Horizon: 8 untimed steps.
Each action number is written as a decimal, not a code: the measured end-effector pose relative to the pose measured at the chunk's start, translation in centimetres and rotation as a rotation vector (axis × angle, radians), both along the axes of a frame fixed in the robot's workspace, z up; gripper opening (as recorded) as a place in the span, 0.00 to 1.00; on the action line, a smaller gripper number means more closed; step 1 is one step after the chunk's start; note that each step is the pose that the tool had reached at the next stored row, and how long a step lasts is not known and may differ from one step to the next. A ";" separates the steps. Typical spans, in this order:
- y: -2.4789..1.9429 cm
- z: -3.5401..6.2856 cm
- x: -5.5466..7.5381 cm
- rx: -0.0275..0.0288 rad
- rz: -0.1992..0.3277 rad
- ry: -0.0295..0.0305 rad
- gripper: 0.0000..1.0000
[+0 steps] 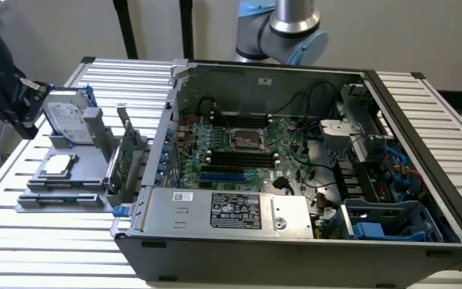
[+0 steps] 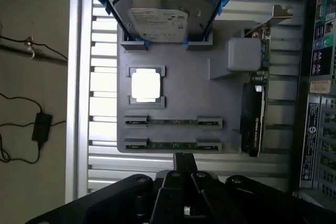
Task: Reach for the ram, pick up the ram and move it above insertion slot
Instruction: 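Reach for the ram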
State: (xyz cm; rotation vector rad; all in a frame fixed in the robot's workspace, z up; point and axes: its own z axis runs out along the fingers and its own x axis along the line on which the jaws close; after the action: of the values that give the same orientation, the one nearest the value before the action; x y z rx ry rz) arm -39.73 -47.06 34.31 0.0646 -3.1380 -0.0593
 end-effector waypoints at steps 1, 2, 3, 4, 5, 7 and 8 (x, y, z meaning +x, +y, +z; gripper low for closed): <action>-0.01 0.00 0.1 -0.0001 0.010 0.0001 0.11; 0.00 -0.01 0.1 0.0000 0.022 0.0000 0.11; 0.00 -0.02 0.1 0.0000 0.038 0.0000 0.11; 0.00 -0.02 0.1 0.0000 0.056 -0.0001 0.11; 0.00 -0.02 0.2 0.0000 0.075 0.0000 0.11; 0.00 -0.03 0.2 0.0000 0.111 0.0000 0.11; 0.00 -0.03 0.2 -0.0001 0.128 0.0001 0.11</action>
State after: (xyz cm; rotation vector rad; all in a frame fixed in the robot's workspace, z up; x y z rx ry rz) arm -39.57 -47.06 34.28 0.2648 -3.1250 -0.0588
